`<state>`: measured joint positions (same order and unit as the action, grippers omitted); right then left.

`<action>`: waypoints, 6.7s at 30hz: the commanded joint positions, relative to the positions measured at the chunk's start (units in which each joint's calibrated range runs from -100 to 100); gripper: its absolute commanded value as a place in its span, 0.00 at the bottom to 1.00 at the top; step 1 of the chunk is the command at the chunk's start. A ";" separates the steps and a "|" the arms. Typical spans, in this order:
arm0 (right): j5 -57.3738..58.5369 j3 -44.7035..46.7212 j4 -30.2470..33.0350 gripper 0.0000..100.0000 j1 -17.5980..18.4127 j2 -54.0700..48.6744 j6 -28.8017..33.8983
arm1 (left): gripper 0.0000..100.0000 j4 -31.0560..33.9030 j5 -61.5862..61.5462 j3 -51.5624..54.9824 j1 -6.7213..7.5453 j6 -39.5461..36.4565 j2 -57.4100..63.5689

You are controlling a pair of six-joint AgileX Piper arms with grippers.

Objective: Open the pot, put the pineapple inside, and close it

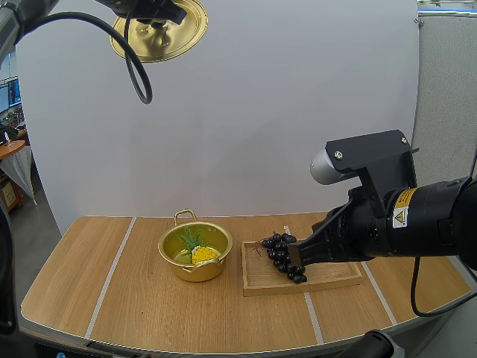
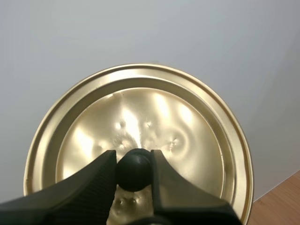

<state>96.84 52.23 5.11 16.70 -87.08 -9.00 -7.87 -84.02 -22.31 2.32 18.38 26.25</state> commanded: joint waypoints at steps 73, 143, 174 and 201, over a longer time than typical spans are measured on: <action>-1.04 0.10 0.66 0.00 -0.31 -0.51 -0.30 | 0.00 -21.61 10.64 52.33 -3.28 35.85 -23.23; -1.04 0.10 -0.75 0.00 -0.31 -0.51 -0.33 | 0.30 -17.31 -15.98 33.90 -3.28 9.22 43.54; -47.95 4.52 11.16 0.00 -14.47 -12.92 12.92 | 0.00 -10.04 34.27 82.17 -3.28 -15.46 70.20; -76.98 47.77 10.16 0.00 -14.47 -12.92 10.88 | 0.00 -10.83 78.40 120.23 -3.28 -11.19 70.20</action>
<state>16.90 96.89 15.85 2.47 -99.61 2.37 -17.95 -20.50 88.88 -0.95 7.13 96.26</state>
